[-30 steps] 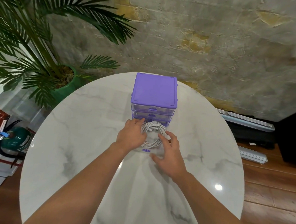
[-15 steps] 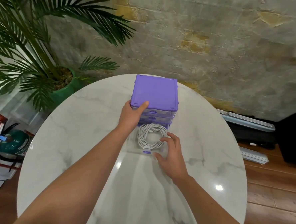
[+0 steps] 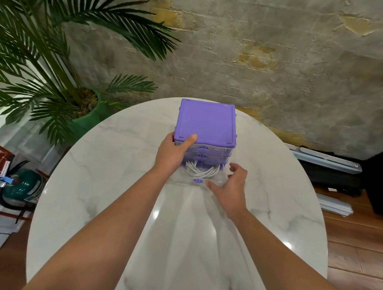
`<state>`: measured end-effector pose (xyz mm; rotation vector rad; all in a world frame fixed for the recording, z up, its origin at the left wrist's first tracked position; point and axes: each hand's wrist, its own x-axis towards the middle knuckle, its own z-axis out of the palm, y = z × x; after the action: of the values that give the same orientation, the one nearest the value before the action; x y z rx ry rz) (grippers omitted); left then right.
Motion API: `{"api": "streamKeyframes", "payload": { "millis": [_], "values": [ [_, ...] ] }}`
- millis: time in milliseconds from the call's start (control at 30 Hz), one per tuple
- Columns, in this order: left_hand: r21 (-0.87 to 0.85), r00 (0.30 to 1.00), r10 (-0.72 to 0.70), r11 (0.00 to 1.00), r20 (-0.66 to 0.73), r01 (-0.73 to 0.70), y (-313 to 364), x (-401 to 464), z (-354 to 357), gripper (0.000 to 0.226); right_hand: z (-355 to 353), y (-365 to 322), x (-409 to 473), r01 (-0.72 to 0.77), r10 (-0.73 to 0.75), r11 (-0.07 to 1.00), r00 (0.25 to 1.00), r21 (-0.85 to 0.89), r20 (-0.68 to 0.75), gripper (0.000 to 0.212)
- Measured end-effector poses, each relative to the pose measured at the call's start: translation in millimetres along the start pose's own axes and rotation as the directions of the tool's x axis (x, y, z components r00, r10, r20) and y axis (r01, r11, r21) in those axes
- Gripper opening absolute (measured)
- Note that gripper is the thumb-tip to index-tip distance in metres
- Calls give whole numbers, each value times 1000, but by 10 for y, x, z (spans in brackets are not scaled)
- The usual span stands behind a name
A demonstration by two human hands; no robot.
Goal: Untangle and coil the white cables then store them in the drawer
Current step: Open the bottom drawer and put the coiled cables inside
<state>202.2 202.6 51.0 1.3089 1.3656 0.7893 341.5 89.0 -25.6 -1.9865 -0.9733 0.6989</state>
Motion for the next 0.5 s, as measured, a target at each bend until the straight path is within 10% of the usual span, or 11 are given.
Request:
{"api": "streamKeyframes", "payload": {
  "millis": [267,500],
  "values": [
    [-8,986,-45,999,163,47,-510,-68,-155,116,-3,17,153,22,-29,998,993,59,116,84],
    [85,972,50,994,230,-71,-707,-27,-148,95,-30,-11,151,36,-49,994,991,102,127,73]
  ]
}}
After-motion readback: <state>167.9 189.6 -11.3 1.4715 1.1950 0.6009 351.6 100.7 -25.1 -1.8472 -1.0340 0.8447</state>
